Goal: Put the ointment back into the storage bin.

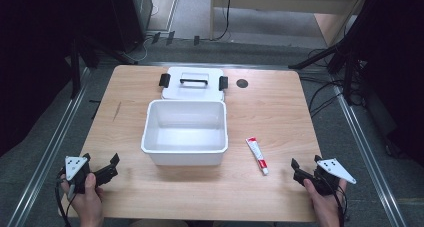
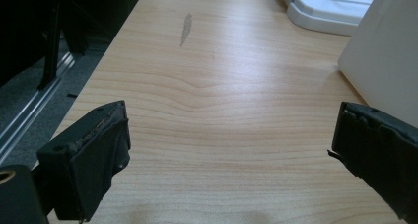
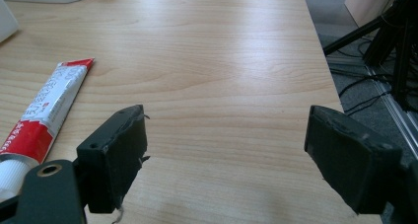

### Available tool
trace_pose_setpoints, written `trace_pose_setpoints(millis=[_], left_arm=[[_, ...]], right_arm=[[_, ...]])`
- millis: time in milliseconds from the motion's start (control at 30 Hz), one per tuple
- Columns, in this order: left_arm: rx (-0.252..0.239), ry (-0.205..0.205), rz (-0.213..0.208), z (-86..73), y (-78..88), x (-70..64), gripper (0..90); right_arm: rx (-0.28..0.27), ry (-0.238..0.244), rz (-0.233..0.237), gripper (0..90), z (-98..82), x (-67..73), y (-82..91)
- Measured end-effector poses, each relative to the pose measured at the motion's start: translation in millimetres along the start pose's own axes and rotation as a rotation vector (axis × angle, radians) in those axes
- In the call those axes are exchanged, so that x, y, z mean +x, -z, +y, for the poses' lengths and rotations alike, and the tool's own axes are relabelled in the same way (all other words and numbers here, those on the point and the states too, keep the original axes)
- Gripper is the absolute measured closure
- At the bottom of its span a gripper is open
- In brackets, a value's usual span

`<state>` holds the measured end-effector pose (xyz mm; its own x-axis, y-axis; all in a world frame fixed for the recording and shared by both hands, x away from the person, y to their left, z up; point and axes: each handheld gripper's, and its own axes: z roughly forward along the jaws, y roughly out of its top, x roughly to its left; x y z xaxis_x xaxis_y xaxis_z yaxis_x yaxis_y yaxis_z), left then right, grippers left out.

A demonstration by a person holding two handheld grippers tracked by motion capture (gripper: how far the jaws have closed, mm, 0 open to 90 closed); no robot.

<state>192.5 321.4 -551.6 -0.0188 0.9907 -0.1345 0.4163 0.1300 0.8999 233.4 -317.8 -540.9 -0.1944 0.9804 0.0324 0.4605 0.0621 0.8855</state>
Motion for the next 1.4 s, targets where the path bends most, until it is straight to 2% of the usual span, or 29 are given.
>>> trace_pose_setpoints(millis=[33,67,100,133,200,300,400,467,533,567,600,633,733,800,833,867,900,933,967,1000,1033,1067,1100,1133,1167,1200,1267,1367,1400], left_arm=[[0.000,0.000,0.000,0.0,0.0,0.0,1.7],[-0.006,-0.008,0.016,-0.4,0.4,-2.1,1.7],[-0.006,-0.008,0.016,-0.4,0.4,-2.1,2.0],[-0.008,-0.027,0.034,-0.5,0.5,-4.6,2.5],[-0.006,-0.040,0.028,-0.6,0.8,-5.5,2.6],[-0.003,-0.029,0.015,-0.6,0.7,-4.3,2.6],[0.014,-0.020,-0.009,0.3,-0.8,-2.0,2.6],[0.019,-0.019,-0.015,0.5,-1.0,-1.8,2.6],[0.027,-0.017,-0.030,0.8,-1.7,-1.1,2.6],[0.027,-0.017,-0.030,0.8,-1.7,-1.1,2.7],[0.031,-0.014,-0.033,1.0,-2.0,-0.5,2.7],[0.031,-0.014,-0.033,1.0,-2.0,-0.5,2.7],[0.033,-0.013,-0.034,1.1,-2.3,-0.4,2.7],[0.034,-0.011,-0.036,1.2,-2.4,0.0,2.8],[0.034,-0.011,-0.036,1.2,-2.4,0.0,2.9],[0.034,-0.008,-0.037,1.1,-2.5,0.1,2.9],[0.036,-0.007,-0.038,1.2,-2.6,0.2,2.9],[0.038,-0.005,-0.038,1.3,-3.0,0.4,3.0],[0.038,-0.005,-0.038,1.3,-3.0,0.4,3.1],[0.041,-0.006,-0.039,1.5,-3.1,0.7,3.2],[0.041,-0.006,-0.039,1.5,-3.1,0.7,3.2],[0.043,-0.008,-0.045,1.5,-3.1,0.8,3.2],[0.043,-0.008,-0.045,1.5,-3.1,0.8,3.2],[0.041,-0.011,-0.046,1.4,-3.3,0.5,3.2],[0.041,-0.011,-0.046,1.4,-3.3,0.5,3.2],[0.042,-0.011,-0.047,1.4,-3.3,0.4,3.2],[0.043,-0.011,-0.048,1.6,-3.2,0.8,3.2],[0.042,-0.008,-0.050,1.5,-3.4,1.0,3.2],[0.042,-0.008,-0.048,1.5,-3.4,0.8,3.2]], right_arm=[[0.000,0.000,0.000,16.4,0.0,0.0,0.0],[0.007,-0.014,-0.042,15.5,2.4,-0.2,1.6],[0.007,-0.014,-0.042,15.5,2.4,-0.2,1.6],[0.039,-0.036,-0.101,15.9,7.7,-0.5,2.8],[0.045,-0.051,-0.104,19.7,12.3,-2.0,6.1],[0.047,-0.059,-0.095,20.4,15.7,-2.5,10.2],[0.079,-0.016,-0.061,19.0,24.5,2.3,16.3],[0.089,-0.007,-0.045,17.4,26.9,3.9,17.3],[0.136,0.014,-0.024,16.2,34.0,9.7,18.9],[0.136,0.014,-0.024,16.2,34.0,9.7,18.9],[0.177,0.033,-0.001,14.8,39.9,14.7,18.6],[0.177,0.033,-0.001,14.8,39.9,14.7,18.6],[0.255,0.071,0.033,14.9,51.6,23.2,16.8],[0.307,0.126,0.048,18.8,63.8,35.0,15.6],[0.307,0.126,0.048,18.8,63.8,35.0,15.6],[0.351,0.183,0.050,22.5,70.8,43.4,13.0],[0.351,0.183,0.050,22.5,70.8,43.4,13.0],[0.407,0.233,0.060,23.7,76.6,51.8,9.2],[0.407,0.233,0.060,23.7,76.6,51.8,9.2],[0.468,0.268,0.089,28.4,82.1,58.8,4.5],[0.500,0.280,0.116,28.5,84.9,61.9,1.5],[0.531,0.285,0.132,29.0,87.7,65.1,-1.5],[0.531,0.285,0.132,29.0,87.7,65.1,-1.5],[0.595,0.295,0.138,29.6,92.8,72.1,-7.8],[0.595,0.295,0.138,29.6,92.8,72.1,-7.8],[0.633,0.298,0.145,34.0,97.8,79.5,-13.1],[0.669,0.304,0.169,37.5,102.1,86.4,-17.2],[0.694,0.318,0.178,41.2,104.9,91.8,-21.4],[0.737,0.313,0.204,42.8,106.3,95.5,-26.5]])
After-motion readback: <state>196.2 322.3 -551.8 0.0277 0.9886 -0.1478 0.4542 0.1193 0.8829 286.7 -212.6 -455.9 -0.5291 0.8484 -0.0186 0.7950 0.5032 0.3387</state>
